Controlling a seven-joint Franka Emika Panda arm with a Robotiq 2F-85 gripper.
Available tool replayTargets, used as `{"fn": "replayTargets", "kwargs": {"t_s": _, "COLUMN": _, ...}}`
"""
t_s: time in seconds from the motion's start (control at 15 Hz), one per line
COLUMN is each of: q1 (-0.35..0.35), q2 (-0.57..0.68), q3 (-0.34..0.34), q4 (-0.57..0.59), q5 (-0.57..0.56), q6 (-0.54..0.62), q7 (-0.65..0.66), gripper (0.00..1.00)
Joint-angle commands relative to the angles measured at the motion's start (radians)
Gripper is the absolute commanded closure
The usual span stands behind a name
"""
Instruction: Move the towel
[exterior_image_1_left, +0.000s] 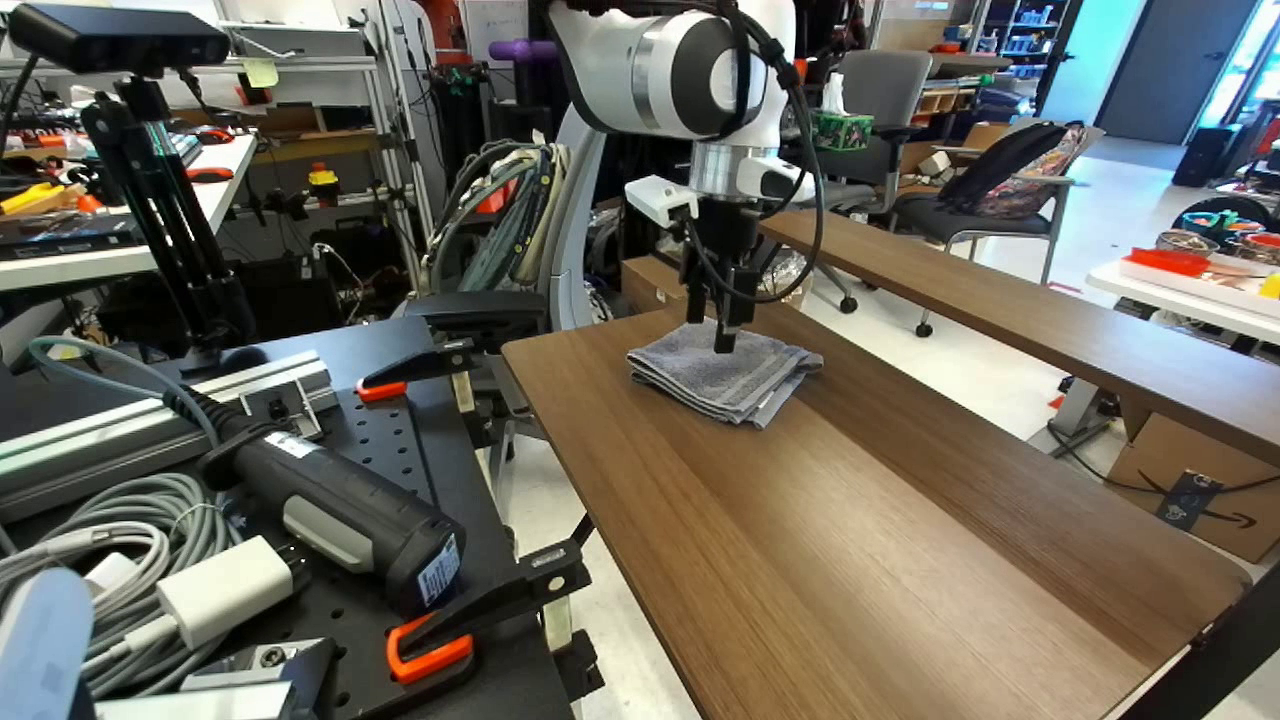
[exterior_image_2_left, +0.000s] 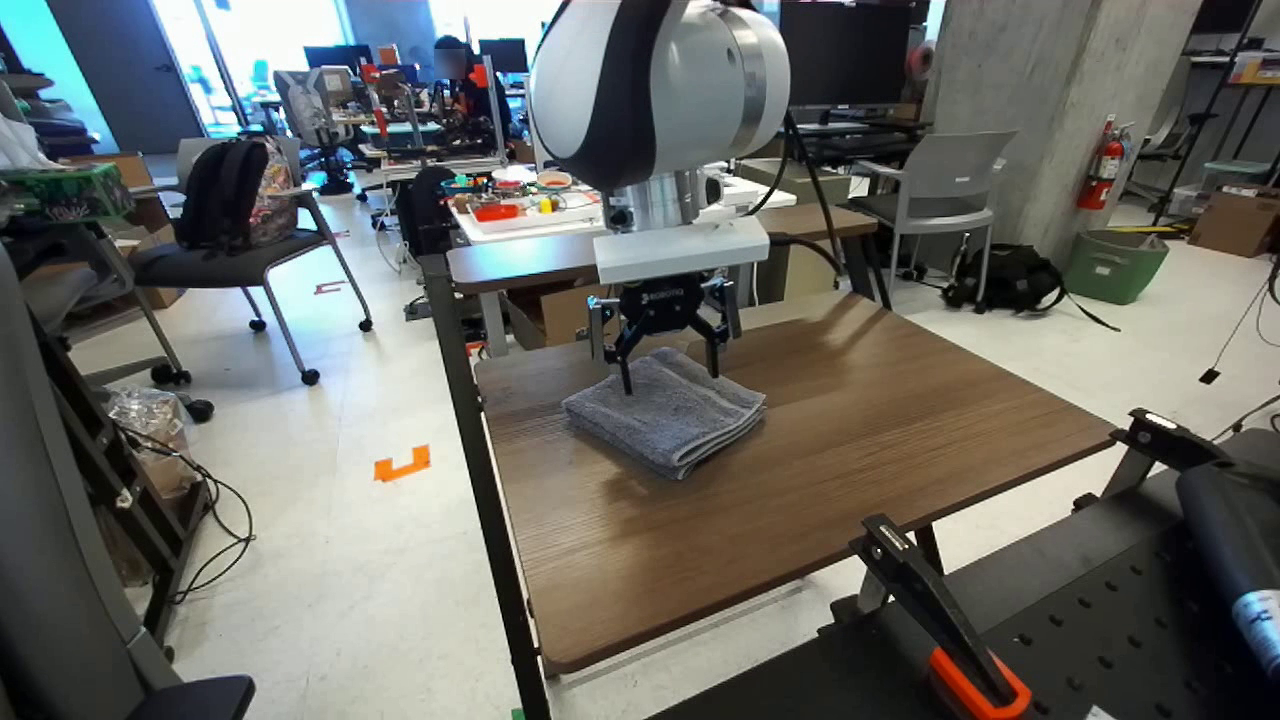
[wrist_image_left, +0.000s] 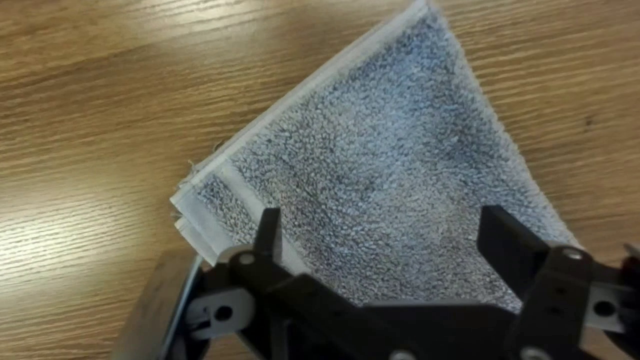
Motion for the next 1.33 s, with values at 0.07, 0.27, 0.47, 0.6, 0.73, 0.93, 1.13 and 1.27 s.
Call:
{"fn": "replayTargets", "kwargs": {"t_s": 0.07, "q1": 0.024, "q2": 0.093, "q3": -0.039, "q4": 0.138, "q5": 0.007, "q6": -0.054, "q7": 0.049, "gripper": 0.00}}
{"fn": "replayTargets", "kwargs": {"t_s": 0.27, "q1": 0.023, "q2": 0.135, "q3": -0.050, "q4": 0.188, "q5": 0.009, "q6": -0.087, "q7": 0.068, "gripper": 0.00}}
{"fn": "replayTargets", "kwargs": {"t_s": 0.47, "q1": 0.023, "q2": 0.166, "q3": -0.056, "q4": 0.230, "q5": 0.007, "q6": -0.127, "q7": 0.082, "gripper": 0.00}}
{"fn": "replayTargets", "kwargs": {"t_s": 0.6, "q1": 0.020, "q2": 0.186, "q3": -0.059, "q4": 0.260, "q5": 0.007, "q6": -0.160, "q7": 0.089, "gripper": 0.00}}
{"fn": "replayTargets", "kwargs": {"t_s": 0.73, "q1": 0.014, "q2": 0.204, "q3": -0.059, "q4": 0.290, "q5": 0.008, "q6": -0.198, "q7": 0.094, "gripper": 0.00}}
{"fn": "replayTargets", "kwargs": {"t_s": 0.93, "q1": 0.012, "q2": 0.222, "q3": -0.060, "q4": 0.326, "q5": 0.004, "q6": -0.236, "q7": 0.099, "gripper": 0.00}}
{"fn": "replayTargets", "kwargs": {"t_s": 1.13, "q1": -0.001, "q2": 0.230, "q3": -0.059, "q4": 0.354, "q5": 0.010, "q6": -0.282, "q7": 0.098, "gripper": 0.00}}
{"fn": "replayTargets", "kwargs": {"t_s": 1.27, "q1": -0.010, "q2": 0.232, "q3": -0.060, "q4": 0.367, "q5": 0.013, "q6": -0.310, "q7": 0.098, "gripper": 0.00}}
